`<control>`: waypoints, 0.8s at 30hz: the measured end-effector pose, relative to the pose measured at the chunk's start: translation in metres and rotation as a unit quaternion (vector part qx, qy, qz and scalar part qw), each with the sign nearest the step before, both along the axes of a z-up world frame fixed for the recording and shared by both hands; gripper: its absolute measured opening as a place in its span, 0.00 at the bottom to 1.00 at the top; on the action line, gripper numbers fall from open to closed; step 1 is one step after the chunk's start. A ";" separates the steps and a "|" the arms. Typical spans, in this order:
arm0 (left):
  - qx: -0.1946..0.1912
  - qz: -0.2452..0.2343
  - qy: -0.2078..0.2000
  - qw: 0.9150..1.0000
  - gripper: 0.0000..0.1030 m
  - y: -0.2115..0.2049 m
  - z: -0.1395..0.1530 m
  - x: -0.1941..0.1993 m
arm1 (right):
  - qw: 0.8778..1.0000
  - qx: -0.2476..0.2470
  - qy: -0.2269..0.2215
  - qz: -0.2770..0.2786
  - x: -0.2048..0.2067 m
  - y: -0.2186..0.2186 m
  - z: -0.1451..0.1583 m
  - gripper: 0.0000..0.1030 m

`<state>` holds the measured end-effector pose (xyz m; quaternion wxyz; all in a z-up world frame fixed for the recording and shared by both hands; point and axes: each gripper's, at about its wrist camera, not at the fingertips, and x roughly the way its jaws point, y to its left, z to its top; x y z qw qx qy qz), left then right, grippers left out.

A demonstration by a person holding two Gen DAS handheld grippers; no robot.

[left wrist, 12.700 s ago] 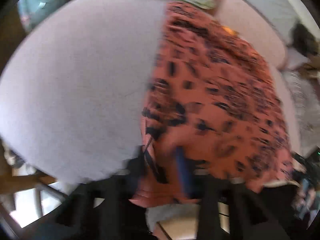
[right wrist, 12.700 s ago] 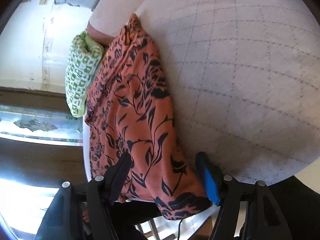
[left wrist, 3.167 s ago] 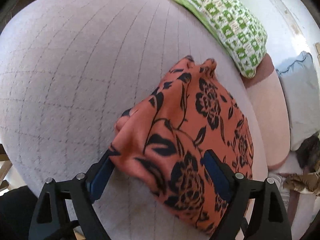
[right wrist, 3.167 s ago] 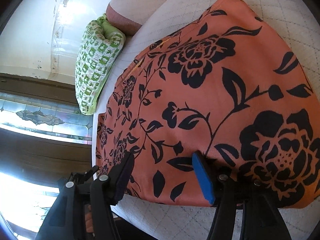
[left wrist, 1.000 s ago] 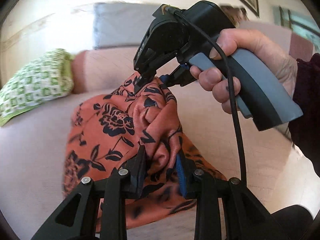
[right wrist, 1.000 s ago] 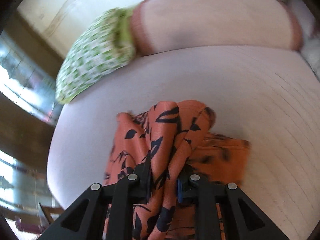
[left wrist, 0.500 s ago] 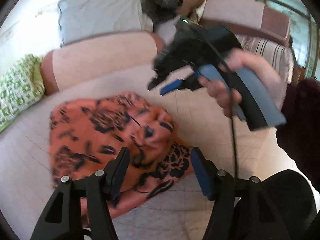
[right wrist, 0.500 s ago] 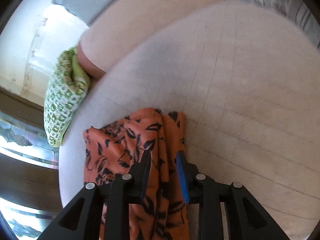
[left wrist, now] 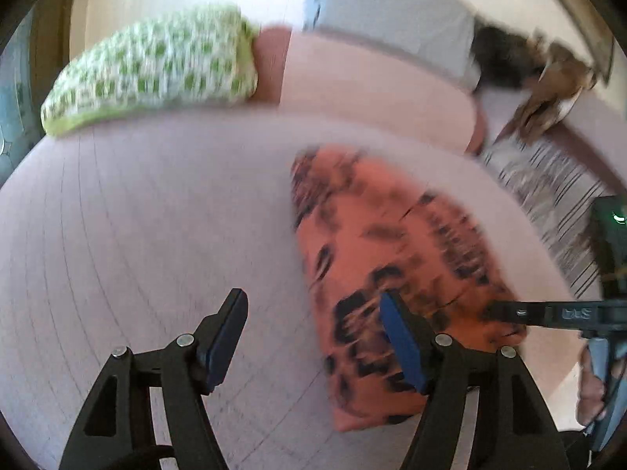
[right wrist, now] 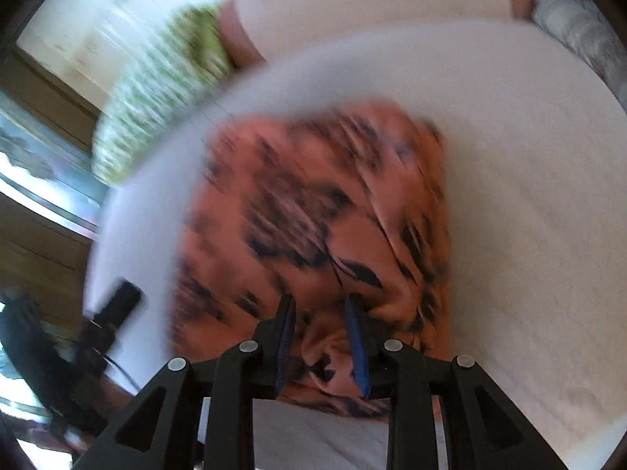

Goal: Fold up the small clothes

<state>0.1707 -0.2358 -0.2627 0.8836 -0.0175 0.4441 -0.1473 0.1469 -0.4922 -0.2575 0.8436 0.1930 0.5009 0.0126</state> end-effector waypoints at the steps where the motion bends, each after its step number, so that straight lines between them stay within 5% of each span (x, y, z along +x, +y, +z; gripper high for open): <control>1: 0.029 -0.003 0.010 1.000 0.69 -0.004 -0.009 0.003 | 1.000 0.004 -0.001 -0.002 -0.008 -0.004 -0.007 0.26; 7: 0.079 -0.021 -0.028 0.996 0.69 -0.004 -0.016 -0.009 | 1.000 -0.024 0.020 0.000 -0.038 -0.010 0.005 0.26; 13: 0.035 -0.015 -0.015 0.999 0.69 0.012 -0.020 -0.003 | 0.997 -0.071 0.018 0.036 -0.040 0.019 0.033 0.29; 17: 0.051 -0.035 -0.025 0.998 0.70 0.011 -0.022 -0.007 | 0.989 -0.086 0.111 0.055 -0.033 0.014 -0.007 0.29; 20: 0.058 -0.036 -0.036 0.997 0.70 0.013 -0.018 -0.006 | 0.992 -0.058 0.102 0.039 -0.037 0.006 0.016 0.28; 24: 0.006 -0.027 -0.064 0.998 0.69 0.022 0.002 -0.008 | 0.996 -0.064 0.050 0.035 -0.030 0.006 0.064 0.28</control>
